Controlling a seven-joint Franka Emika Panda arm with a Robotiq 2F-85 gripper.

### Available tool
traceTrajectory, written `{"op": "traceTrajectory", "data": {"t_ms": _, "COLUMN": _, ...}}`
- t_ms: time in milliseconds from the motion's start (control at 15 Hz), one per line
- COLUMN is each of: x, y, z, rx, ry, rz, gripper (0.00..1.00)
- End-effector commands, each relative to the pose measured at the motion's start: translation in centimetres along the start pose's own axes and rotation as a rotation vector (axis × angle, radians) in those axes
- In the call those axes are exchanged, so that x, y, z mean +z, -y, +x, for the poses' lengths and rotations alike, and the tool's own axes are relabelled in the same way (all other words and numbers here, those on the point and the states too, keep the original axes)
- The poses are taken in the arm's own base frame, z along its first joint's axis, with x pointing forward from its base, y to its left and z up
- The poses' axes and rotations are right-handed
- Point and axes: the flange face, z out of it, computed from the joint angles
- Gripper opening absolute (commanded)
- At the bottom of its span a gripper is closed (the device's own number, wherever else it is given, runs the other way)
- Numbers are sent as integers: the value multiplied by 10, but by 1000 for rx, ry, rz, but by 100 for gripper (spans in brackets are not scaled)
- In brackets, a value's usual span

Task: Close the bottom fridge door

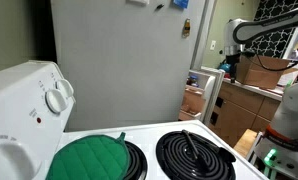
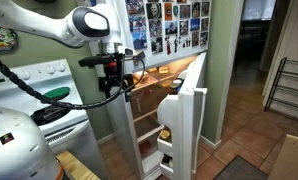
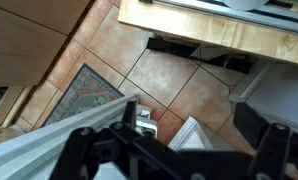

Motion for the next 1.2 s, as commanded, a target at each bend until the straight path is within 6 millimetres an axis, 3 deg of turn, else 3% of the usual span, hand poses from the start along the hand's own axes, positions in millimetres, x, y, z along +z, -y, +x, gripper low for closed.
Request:
{"op": "traceTrajectory", "data": {"t_ms": 0, "x": 0, "y": 0, "z": 0, "rx": 0, "ry": 1, "rz": 0, "gripper": 100}}
{"op": "traceTrajectory", "data": {"t_ms": 400, "x": 0, "y": 0, "z": 0, "rx": 0, "ry": 2, "rz": 1, "gripper": 100}}
{"op": "traceTrajectory", "data": {"t_ms": 600, "x": -7, "y": -14, "z": 11, "rx": 71, "ry": -49, "rz": 42, "gripper": 100}}
{"op": "traceTrajectory", "data": {"t_ms": 1133, "x": -40, "y": -49, "z": -2, "rx": 272, "ry": -340, "rz": 37, "gripper": 100}}
